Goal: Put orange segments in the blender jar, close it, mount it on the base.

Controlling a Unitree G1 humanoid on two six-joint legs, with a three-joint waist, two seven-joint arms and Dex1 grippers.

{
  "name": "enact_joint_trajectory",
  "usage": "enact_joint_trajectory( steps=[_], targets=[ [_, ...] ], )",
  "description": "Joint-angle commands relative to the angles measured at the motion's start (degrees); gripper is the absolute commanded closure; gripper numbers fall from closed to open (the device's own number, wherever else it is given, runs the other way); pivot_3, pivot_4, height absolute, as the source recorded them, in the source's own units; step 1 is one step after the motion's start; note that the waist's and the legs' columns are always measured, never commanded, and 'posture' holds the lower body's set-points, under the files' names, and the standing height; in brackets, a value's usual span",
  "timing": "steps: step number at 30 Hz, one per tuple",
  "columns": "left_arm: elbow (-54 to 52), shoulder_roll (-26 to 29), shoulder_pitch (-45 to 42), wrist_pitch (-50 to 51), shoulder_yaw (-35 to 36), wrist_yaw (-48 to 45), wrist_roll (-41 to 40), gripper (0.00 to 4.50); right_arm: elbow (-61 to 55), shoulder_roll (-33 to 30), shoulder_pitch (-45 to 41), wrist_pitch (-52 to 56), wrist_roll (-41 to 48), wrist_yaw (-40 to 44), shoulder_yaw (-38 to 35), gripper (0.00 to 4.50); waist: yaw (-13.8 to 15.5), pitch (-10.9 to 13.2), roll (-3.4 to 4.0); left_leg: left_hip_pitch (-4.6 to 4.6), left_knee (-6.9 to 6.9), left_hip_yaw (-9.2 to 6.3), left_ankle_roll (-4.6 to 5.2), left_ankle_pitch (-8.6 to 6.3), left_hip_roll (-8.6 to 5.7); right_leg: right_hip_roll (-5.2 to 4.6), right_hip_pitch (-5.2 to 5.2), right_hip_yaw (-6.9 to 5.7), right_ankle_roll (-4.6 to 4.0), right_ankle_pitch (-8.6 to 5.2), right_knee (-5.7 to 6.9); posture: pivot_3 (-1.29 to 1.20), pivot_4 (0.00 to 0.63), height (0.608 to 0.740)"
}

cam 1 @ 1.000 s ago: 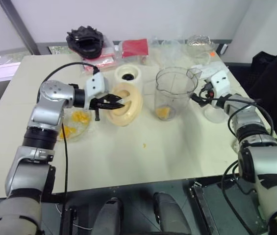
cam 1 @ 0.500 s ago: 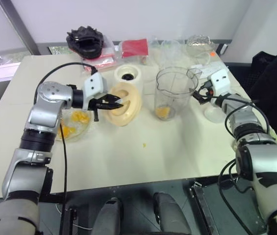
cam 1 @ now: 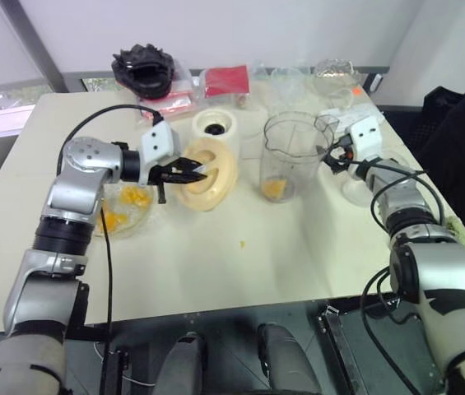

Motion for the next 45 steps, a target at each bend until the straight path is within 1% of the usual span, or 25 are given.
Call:
enact_joint_trajectory(
  steps=[1, 2, 3, 15, 21, 26, 33, 45],
  targets=[
    [-1.71, 0.48, -0.55, -0.32, 0.50, 0.27, -1.37, 4.21, -0.76, -0.28, -1.12, -1.40, 0.48, -0.57, -1.48, 3.02, 0.01, 0.00, 0.00, 0.00, 0.00, 0.00, 0.00, 0.00, 0.00, 0.00, 0.00, 0.00, 0.00, 0.00, 0.00, 0.00, 0.150, 0.740],
    [-1.69, 0.46, -0.56, -0.32, 0.47, 0.31, -1.37, 4.21, -0.78, -0.23, -1.04, -1.46, 0.47, -0.58, -1.51, 3.62, 0.02, 0.00, 0.00, 0.00, 0.01, 0.00, -0.01, 0.01, 0.00, 0.00, 0.00, 0.00, 0.00, 0.00, 0.00, 0.00, 0.150, 0.740],
    [-1.56, 0.47, -0.61, -0.36, 0.45, 0.30, -1.37, 4.21, -0.80, -0.12, -0.95, -1.45, 0.38, -0.61, -1.51, 4.06, 0.03, 0.00, 0.00, 0.00, 0.01, 0.00, -0.02, 0.01, 0.00, 0.00, 0.00, 0.00, 0.00, 0.00, 0.00, 0.00, 0.150, 0.740],
    [-1.20, 0.24, -0.79, -0.51, 0.27, 0.33, -1.39, 4.21, -3.07, 1.14, 1.31, -2.33, 1.51, 1.27, -2.75, 4.06, -0.06, 0.00, 0.00, 0.03, 0.01, 0.00, -0.02, 0.01, 0.00, 0.00, 0.00, 0.01, 0.00, 0.00, 0.06, 0.00, 0.150, 0.740],
    [-0.67, -0.36, -1.08, -0.98, 0.03, 0.43, -1.30, 4.21, -8.55, 2.71, 5.93, -1.91, 2.53, 2.59, -2.94, 4.06, -0.05, 0.00, 0.00, 0.05, 0.01, 0.00, -0.02, 0.01, 0.00, 0.01, 0.00, 0.01, 0.00, 0.00, 0.08, 0.00, 0.150, 0.740],
    [0.18, -1.00, -1.30, -1.67, -0.13, 0.26, -1.18, 4.21, -21.86, 3.91, 14.25, 1.57, 4.60, 3.94, -2.81, 4.06, 0.03, -0.01, 0.00, 0.05, 0.04, -0.01, -0.03, 0.01, 0.00, 0.00, 0.00, 0.01, 0.00, 0.00, 0.11, 0.00, 0.150, 0.740],
    [1.89, -2.27, -1.93, -2.84, -0.50, 0.18, -1.07, 4.21, -42.49, 4.68, 25.36, 11.07, 6.59, 2.82, -2.69, 4.06, 0.08, -0.01, 0.01, 0.06, 0.06, -0.02, -0.03, 0.02, 0.00, 0.01, 0.00, 0.02, 0.00, 0.00, 0.16, 0.00, 0.150, 0.740],
    [4.04, -3.04, -2.71, -4.42, -1.10, 0.38, -0.92, 4.21, -61.58, 4.19, 34.71, 23.88, 8.05, 1.52, -2.27, 4.06, 0.15, -0.01, 0.01, 0.06, 0.08, -0.02, -0.02, 0.02, 0.00, 0.01, 0.00, 0.02, 0.00, 0.00, 0.17, 0.00, 0.150, 0.740]
  ],
)
